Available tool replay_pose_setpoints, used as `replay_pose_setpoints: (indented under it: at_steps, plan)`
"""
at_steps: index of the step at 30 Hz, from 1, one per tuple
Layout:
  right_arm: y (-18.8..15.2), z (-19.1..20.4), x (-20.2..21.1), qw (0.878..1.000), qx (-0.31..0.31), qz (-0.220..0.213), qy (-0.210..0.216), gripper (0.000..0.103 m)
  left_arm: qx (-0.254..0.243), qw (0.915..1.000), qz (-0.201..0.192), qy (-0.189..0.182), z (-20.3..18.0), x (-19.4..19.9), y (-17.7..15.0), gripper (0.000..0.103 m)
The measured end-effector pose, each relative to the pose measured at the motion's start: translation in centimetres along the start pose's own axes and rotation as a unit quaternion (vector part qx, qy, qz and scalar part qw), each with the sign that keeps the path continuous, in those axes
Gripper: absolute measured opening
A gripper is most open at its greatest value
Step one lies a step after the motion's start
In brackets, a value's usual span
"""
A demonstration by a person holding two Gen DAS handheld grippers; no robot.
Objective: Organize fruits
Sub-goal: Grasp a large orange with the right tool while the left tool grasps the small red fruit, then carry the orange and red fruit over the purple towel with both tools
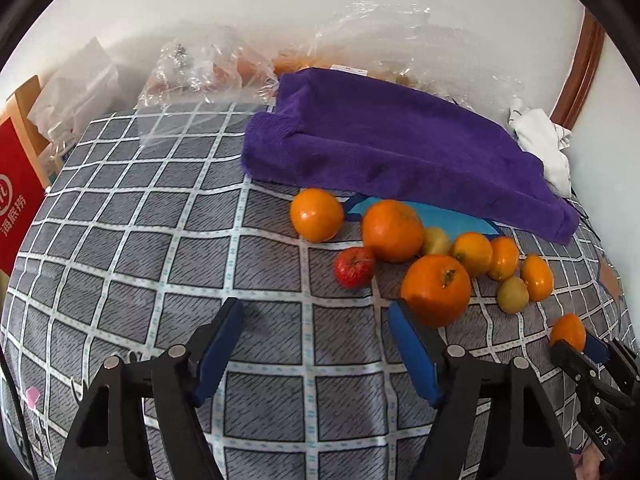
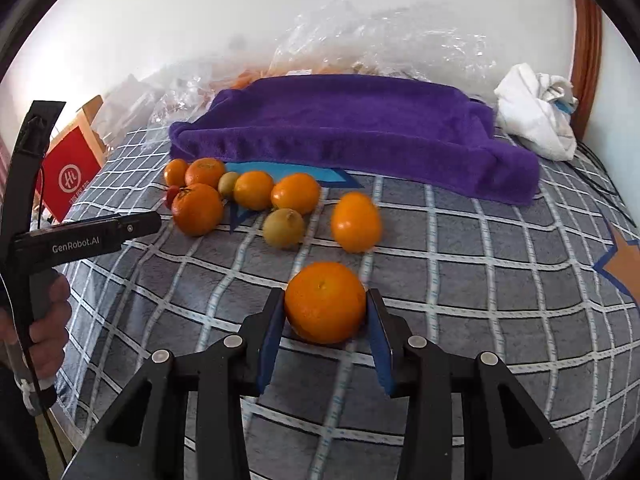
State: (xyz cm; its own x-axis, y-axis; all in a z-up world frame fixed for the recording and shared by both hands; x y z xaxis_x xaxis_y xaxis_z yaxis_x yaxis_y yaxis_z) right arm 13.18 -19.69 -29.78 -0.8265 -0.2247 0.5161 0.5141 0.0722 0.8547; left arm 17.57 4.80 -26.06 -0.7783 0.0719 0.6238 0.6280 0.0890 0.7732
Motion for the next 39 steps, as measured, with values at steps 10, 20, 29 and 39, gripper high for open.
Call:
replay_pose_setpoints:
  at_steps: [10,20,29,39]
  plan:
    - [0.6,-5.7,-1.2,0.998,-0.034,0.003,-0.044,0.04,0.003,0.9995,-0.021,-0.022,-1.6,-1.8,1.1,0.024]
    - [1.2,-6.6,-3.0,0.998,-0.047,0.005,-0.043,0.041,0.017,0.9993,-0.032,0.008,1.3,-0.6,0.5,0.023]
    - [1.2,-6.8,-3.1,0.998,-0.054,0.003,-0.038,0.047,0.053,0.998,-0.035,-0.006,1.9,-0.6,0.5,0.023]
    - [1.2,-6.8,-2.9,0.998,-0.051,0.003,-0.045,0.044,0.063,0.997,-0.04,-0.02,2.0,-0.1,0.2,0.023]
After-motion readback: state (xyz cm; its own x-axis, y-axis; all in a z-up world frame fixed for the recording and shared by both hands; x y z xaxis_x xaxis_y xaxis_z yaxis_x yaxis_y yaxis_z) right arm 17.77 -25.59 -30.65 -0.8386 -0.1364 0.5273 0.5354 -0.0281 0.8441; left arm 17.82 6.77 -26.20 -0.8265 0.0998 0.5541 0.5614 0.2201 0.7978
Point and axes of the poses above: each gripper's, at about its wrist camera, not at the fingertips, and x roughly against the way its jaws point, z to its left, y to its top, the point moved 8 cm from there along -x, roughly the way its jaws point, and after that the axes turned 14 degrees about -z, right-handed, at the moved point
